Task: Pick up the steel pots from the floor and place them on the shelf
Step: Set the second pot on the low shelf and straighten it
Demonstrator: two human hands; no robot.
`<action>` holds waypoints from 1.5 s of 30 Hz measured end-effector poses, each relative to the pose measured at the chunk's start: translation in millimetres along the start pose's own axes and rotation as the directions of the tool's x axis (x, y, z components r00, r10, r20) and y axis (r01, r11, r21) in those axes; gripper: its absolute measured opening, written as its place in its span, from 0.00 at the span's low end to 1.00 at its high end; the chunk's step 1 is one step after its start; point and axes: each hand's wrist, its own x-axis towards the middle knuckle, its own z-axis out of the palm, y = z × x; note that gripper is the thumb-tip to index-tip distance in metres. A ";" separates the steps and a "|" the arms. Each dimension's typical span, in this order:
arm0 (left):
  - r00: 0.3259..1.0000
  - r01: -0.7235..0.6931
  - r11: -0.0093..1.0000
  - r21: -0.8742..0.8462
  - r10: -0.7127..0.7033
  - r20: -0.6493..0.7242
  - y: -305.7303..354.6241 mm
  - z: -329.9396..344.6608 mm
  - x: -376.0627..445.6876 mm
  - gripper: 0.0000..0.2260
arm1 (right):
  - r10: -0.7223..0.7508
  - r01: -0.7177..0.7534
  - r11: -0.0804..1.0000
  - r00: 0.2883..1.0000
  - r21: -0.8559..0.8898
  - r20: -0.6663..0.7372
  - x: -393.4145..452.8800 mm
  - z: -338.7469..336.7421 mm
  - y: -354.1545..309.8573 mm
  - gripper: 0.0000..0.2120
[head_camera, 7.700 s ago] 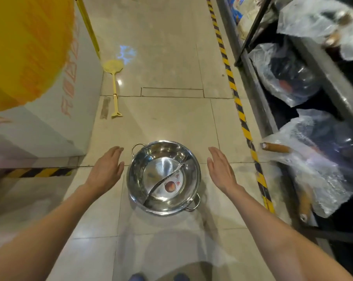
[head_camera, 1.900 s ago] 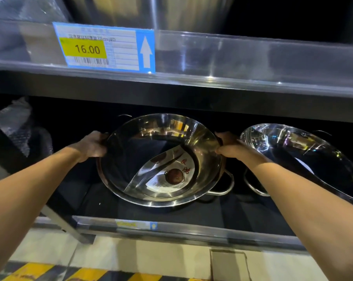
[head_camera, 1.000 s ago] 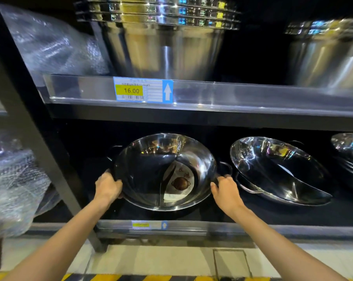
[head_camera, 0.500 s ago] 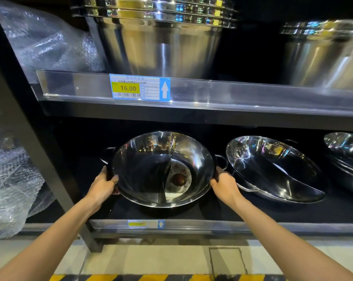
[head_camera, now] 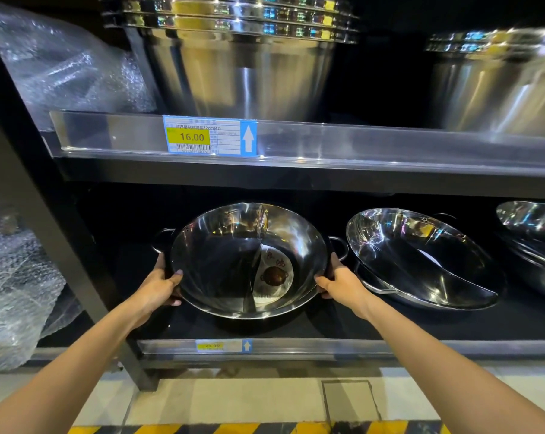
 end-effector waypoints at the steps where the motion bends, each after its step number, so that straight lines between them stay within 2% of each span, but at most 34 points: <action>1: 1.000 -0.009 1.000 0.012 0.009 0.012 -0.8 -0.3 -0.7 0.30 | 0.001 -0.001 1.000 1.000 0.020 0.023 -0.8 0.1 2.5 0.38; 8: 1.000 -0.023 0.999 0.028 0.023 0.003 -6.1 0.4 3.2 0.29 | -0.028 0.023 0.999 0.994 0.044 0.104 1.4 -2.0 9.1 0.41; 25: 0.994 -0.004 1.000 -0.011 0.003 -0.112 -7.8 4.1 8.6 0.27 | 0.002 -0.017 0.990 0.994 0.141 0.108 12.0 3.2 -2.9 0.40; 40: 0.979 0.014 0.998 0.056 -0.003 -0.203 1.5 3.9 6.5 0.21 | 0.032 -0.049 0.983 0.994 0.174 0.104 24.1 18.3 -13.2 0.39; 41: 0.979 0.019 0.997 0.073 -0.004 -0.202 2.0 3.8 5.5 0.21 | 0.032 -0.050 0.982 0.994 0.181 0.100 22.3 17.6 -12.5 0.38; 43: 0.966 0.045 0.975 0.216 0.013 -0.258 3.4 4.4 0.1 0.21 | 0.027 -0.042 0.982 0.996 0.186 0.080 16.5 11.6 -9.5 0.34; 45: 0.899 0.118 0.896 0.429 0.088 -0.430 8.1 6.5 -4.3 0.23 | 0.006 -0.012 0.989 0.999 0.149 0.036 7.8 -4.2 -4.1 0.28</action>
